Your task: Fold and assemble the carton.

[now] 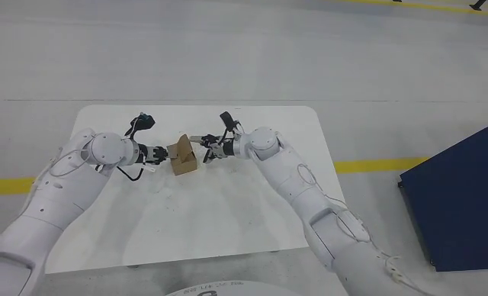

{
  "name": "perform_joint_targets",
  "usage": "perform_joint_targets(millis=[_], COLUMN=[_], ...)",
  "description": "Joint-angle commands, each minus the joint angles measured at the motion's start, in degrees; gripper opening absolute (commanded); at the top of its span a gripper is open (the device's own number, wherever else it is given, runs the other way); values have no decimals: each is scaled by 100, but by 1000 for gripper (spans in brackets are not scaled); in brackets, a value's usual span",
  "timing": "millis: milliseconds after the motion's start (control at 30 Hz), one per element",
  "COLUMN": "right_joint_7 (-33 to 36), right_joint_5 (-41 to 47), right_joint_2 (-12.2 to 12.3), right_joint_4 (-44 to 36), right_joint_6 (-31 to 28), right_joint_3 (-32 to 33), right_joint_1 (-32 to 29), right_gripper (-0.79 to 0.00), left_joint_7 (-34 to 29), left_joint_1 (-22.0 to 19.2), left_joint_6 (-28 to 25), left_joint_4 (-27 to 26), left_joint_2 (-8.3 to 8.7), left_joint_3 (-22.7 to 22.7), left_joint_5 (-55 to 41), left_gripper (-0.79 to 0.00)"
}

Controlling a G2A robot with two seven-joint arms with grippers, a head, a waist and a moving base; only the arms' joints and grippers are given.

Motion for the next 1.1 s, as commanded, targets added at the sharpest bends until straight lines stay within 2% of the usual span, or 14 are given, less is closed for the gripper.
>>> perform_joint_targets(millis=[0, 33, 67, 167, 333, 567, 933, 1067], right_joint_7=[31, 44, 55, 52, -72, -69, -79, -72], right_joint_5=[50, 52, 48, 23, -17, -129, 28, 48], right_joint_2=[14, 21, 27, 39, 37, 36, 31, 35], right_joint_4=[6, 8, 6, -2, 34, 63, 140, 165], right_joint_6=[-4, -15, -21, -10, 64, 24, 72, 55], right_joint_3=[46, 60, 69, 73, 53, -19, 21, 32], right_joint_1=[-5, -9, -13, -24, -14, -8, 36, 50], right_gripper=[-160, -163, -163, -169, -209, -215, -209, -172], left_joint_7=[41, 71, 87, 105, 130, 136, 136, 148], left_joint_1=[18, 31, 44, 85, 146, 212, 260, 275], left_joint_6=[-28, -47, -65, -94, -116, -127, -130, -131], left_joint_4=[-21, -33, -46, -90, -160, -240, -289, -299], left_joint_2=[7, 12, 19, 40, 64, 88, 100, 100], left_joint_3=[-35, -61, -86, -151, -230, -306, -364, -377], left_joint_5=[-9, -23, -27, -32, -27, -15, 0, -4], left_gripper=[-320, -280, -197, -172, -154, -142, -142, -132])
